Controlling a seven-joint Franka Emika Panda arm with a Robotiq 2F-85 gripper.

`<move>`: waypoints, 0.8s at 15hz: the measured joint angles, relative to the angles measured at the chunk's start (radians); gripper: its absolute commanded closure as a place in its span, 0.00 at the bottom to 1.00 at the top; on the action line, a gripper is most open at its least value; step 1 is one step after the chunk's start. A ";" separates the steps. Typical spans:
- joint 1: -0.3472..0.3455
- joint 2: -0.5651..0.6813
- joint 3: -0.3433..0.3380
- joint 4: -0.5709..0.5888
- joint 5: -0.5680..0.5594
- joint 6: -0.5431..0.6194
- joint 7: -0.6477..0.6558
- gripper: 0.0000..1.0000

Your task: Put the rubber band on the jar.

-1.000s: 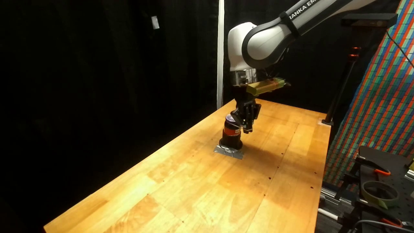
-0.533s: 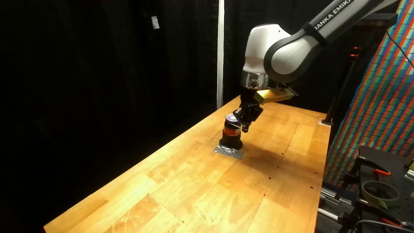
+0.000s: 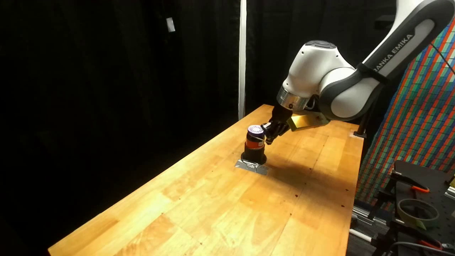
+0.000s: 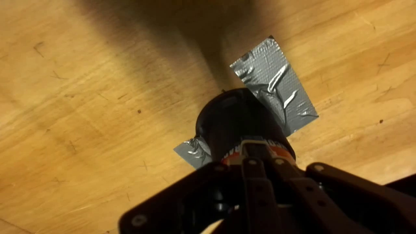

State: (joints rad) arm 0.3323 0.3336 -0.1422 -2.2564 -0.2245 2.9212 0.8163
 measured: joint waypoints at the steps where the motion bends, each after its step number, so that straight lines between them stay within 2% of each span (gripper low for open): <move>1: 0.028 -0.002 -0.037 -0.018 -0.037 0.054 0.048 1.00; 4: 0.138 -0.003 -0.178 -0.064 -0.131 0.216 0.185 1.00; 6: 0.242 -0.001 -0.305 -0.096 -0.162 0.311 0.246 1.00; 9: 0.407 0.017 -0.495 -0.135 -0.153 0.432 0.268 1.00; 12: 0.528 0.043 -0.609 -0.166 -0.103 0.511 0.268 1.00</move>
State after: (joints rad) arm 0.8603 0.3764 -0.7517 -2.4229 -0.3278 3.4324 1.0844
